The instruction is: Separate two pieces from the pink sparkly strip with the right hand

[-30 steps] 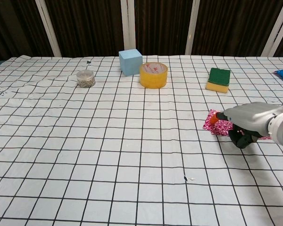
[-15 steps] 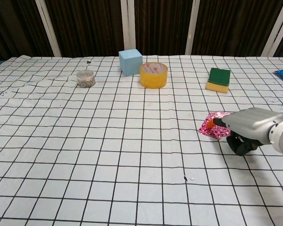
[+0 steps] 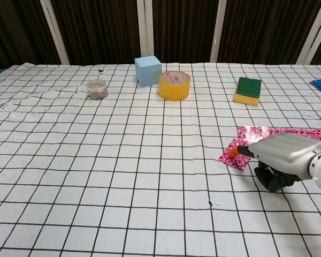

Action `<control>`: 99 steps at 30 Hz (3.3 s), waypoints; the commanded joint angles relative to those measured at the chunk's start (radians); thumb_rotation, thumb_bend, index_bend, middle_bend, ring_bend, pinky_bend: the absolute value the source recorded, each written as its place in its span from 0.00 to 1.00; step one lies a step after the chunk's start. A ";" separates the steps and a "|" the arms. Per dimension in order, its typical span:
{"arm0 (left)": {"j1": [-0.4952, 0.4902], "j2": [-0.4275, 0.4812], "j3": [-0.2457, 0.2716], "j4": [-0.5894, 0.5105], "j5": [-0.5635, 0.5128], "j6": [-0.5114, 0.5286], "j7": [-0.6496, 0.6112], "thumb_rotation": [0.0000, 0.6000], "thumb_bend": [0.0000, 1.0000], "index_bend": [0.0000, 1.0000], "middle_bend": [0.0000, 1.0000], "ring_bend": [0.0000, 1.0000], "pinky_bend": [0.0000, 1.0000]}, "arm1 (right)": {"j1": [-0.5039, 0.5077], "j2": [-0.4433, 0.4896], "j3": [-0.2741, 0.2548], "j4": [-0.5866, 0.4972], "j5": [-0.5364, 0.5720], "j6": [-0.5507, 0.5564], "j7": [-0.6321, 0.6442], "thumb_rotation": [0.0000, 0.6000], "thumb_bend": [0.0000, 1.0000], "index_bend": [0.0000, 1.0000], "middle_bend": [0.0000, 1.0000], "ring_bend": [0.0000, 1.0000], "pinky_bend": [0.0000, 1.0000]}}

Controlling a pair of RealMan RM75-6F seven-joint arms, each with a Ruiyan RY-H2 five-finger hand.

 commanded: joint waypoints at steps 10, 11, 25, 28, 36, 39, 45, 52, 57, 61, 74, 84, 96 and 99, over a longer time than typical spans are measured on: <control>0.001 0.000 0.001 -0.002 0.002 0.002 0.002 1.00 0.32 0.16 0.00 0.00 0.10 | -0.026 0.048 -0.073 -0.095 -0.079 0.032 0.001 1.00 0.78 0.18 0.82 0.72 0.54; 0.000 0.000 0.001 -0.002 0.002 0.001 0.002 1.00 0.32 0.16 0.00 0.00 0.10 | -0.029 0.052 -0.079 -0.103 -0.087 0.035 0.003 1.00 0.78 0.18 0.82 0.72 0.54; 0.006 0.003 -0.003 -0.003 -0.001 0.014 -0.015 1.00 0.32 0.16 0.00 0.00 0.10 | -0.074 0.104 -0.142 -0.177 -0.189 0.062 0.049 1.00 0.78 0.21 0.82 0.72 0.54; 0.007 0.006 -0.005 0.000 -0.006 0.015 -0.024 1.00 0.32 0.16 0.00 0.00 0.10 | -0.083 0.105 -0.147 -0.173 -0.204 0.064 0.060 1.00 0.78 0.21 0.82 0.72 0.54; 0.006 0.005 -0.004 0.000 -0.003 0.012 -0.020 1.00 0.32 0.16 0.00 0.00 0.10 | -0.102 0.112 -0.121 -0.182 -0.291 0.121 0.090 1.00 0.78 0.21 0.82 0.72 0.54; 0.005 0.004 -0.004 0.000 -0.007 0.010 -0.016 1.00 0.32 0.16 0.00 0.00 0.10 | -0.109 0.123 -0.102 -0.191 -0.321 0.138 0.119 1.00 0.78 0.21 0.82 0.72 0.54; 0.004 0.003 -0.005 -0.003 -0.005 0.010 -0.012 1.00 0.32 0.16 0.00 0.00 0.10 | -0.115 0.150 -0.063 -0.179 -0.322 0.155 0.154 1.00 0.78 0.21 0.82 0.72 0.54; 0.005 0.000 -0.005 -0.005 0.001 0.018 -0.002 1.00 0.32 0.16 0.00 0.00 0.10 | -0.093 0.135 -0.002 -0.088 -0.220 0.102 0.170 1.00 0.78 0.19 0.82 0.72 0.54; 0.006 -0.004 -0.004 -0.007 0.003 0.023 0.011 1.00 0.32 0.16 0.00 0.00 0.10 | -0.062 0.106 0.041 -0.016 -0.130 0.052 0.158 1.00 0.78 0.17 0.82 0.72 0.54; 0.004 -0.006 -0.005 -0.009 0.001 0.020 0.020 1.00 0.32 0.16 0.00 0.00 0.10 | -0.040 0.087 0.064 0.028 -0.084 0.019 0.152 1.00 0.78 0.17 0.82 0.72 0.54; 0.007 -0.010 -0.006 -0.011 0.000 0.027 0.035 1.00 0.32 0.16 0.00 0.00 0.10 | 0.019 0.034 0.094 0.119 0.021 -0.051 0.118 1.00 0.78 0.17 0.82 0.72 0.54; 0.007 -0.009 -0.007 -0.010 -0.002 0.027 0.032 1.00 0.32 0.16 0.00 0.00 0.10 | 0.040 0.021 0.098 0.130 0.054 -0.053 0.105 1.00 0.78 0.17 0.82 0.72 0.54; 0.006 -0.008 -0.008 -0.009 -0.005 0.025 0.032 1.00 0.32 0.16 0.00 0.00 0.10 | 0.052 0.013 0.095 0.152 0.079 -0.055 0.107 1.00 0.78 0.17 0.82 0.72 0.54; 0.006 -0.008 -0.008 -0.010 -0.006 0.024 0.034 1.00 0.32 0.16 0.00 0.00 0.10 | 0.052 0.012 0.095 0.158 0.083 -0.055 0.112 1.00 0.78 0.17 0.82 0.72 0.54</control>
